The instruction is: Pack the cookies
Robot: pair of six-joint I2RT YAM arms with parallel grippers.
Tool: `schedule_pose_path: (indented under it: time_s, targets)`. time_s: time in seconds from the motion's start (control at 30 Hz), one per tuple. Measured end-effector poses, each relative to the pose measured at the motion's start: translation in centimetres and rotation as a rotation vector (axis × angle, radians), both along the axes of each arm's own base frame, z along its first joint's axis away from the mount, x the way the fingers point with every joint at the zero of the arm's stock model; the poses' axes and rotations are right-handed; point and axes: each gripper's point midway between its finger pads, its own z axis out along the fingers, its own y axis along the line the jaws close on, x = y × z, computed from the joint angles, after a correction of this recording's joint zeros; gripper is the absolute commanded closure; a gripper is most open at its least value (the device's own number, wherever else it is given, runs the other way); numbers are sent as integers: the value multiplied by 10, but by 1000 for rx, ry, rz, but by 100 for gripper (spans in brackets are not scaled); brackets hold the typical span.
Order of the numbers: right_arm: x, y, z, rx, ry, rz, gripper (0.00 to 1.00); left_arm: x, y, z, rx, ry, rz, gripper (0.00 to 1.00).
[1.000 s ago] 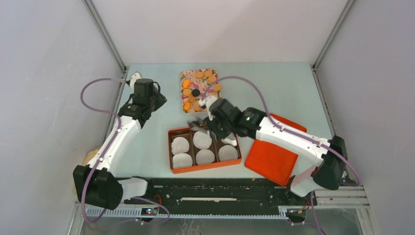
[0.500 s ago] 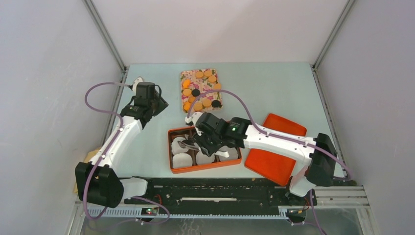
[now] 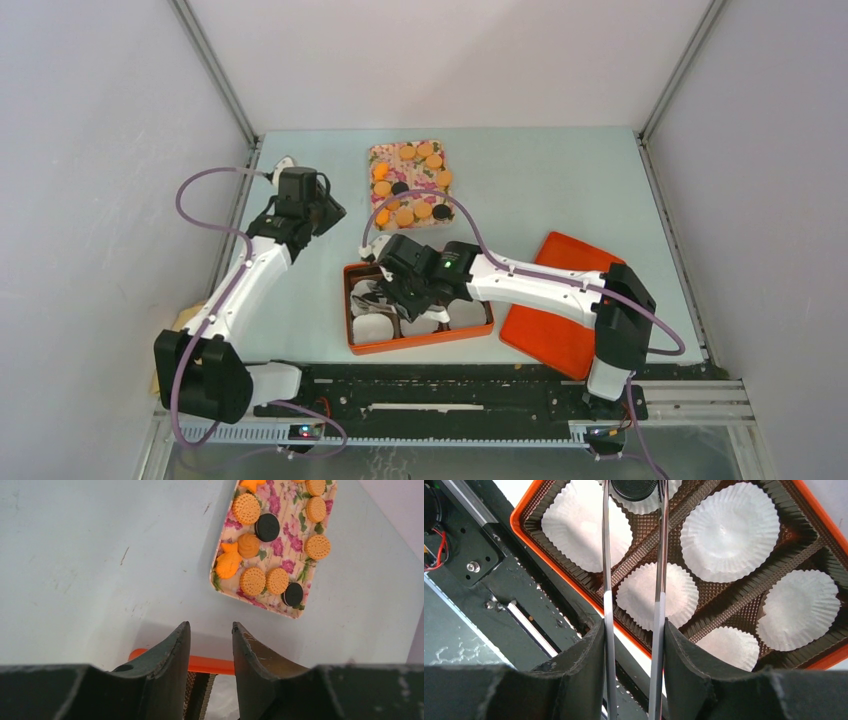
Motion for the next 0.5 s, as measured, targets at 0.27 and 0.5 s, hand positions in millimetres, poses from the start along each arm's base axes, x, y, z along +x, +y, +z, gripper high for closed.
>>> schedule_pose_path:
  time_s: [0.27,0.5]
  targets:
    - [12,7,16,22,-55,-14,75,6,-9,-2,-24,-6,-39,59]
    - [14,10,3,-12,-45,-15,59,4,-10,-9,-26,9,-45,58]
